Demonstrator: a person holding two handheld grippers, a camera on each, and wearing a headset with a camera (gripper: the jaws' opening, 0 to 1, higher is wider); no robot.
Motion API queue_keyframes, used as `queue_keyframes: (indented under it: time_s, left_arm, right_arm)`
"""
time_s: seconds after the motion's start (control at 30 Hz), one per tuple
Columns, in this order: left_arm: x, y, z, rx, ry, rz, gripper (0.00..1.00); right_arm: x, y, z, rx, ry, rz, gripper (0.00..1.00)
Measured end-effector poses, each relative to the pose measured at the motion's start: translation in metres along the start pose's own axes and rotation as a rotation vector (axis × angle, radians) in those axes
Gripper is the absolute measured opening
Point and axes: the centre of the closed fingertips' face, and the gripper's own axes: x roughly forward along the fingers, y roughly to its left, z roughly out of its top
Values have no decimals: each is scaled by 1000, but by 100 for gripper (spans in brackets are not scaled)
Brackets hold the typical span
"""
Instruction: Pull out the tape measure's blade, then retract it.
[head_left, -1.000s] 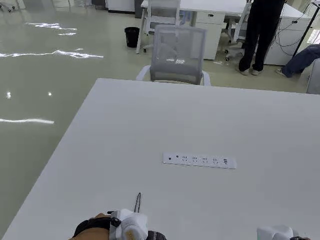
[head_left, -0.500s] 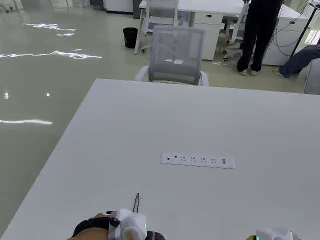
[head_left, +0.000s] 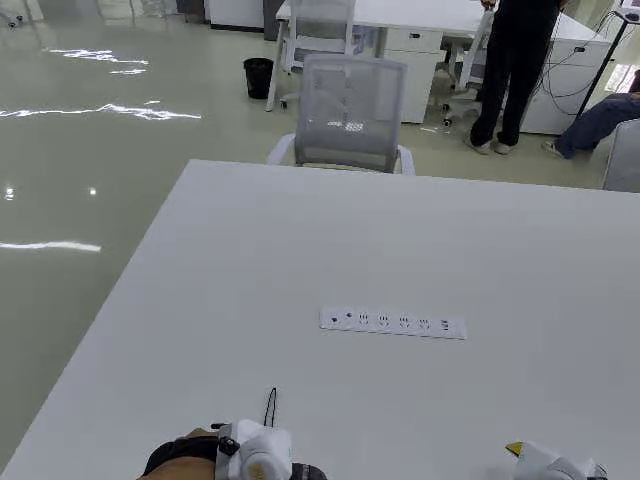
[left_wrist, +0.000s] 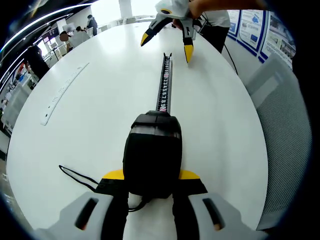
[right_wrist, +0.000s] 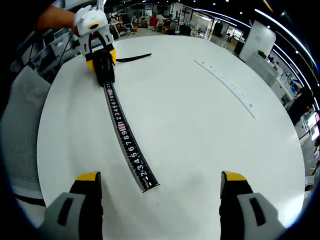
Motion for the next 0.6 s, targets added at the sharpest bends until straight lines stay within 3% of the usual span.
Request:
queue_keyframes:
  time_s: [0.33,0.6]
  left_arm:
    - [0,0,0,-9,-4,1,30]
    - [-1,0,0,1,-19,9,31]
  right_arm:
    - [-3,3,-5,16,-9,3,100]
    - [-3,4,-9,72,-16,-13,100]
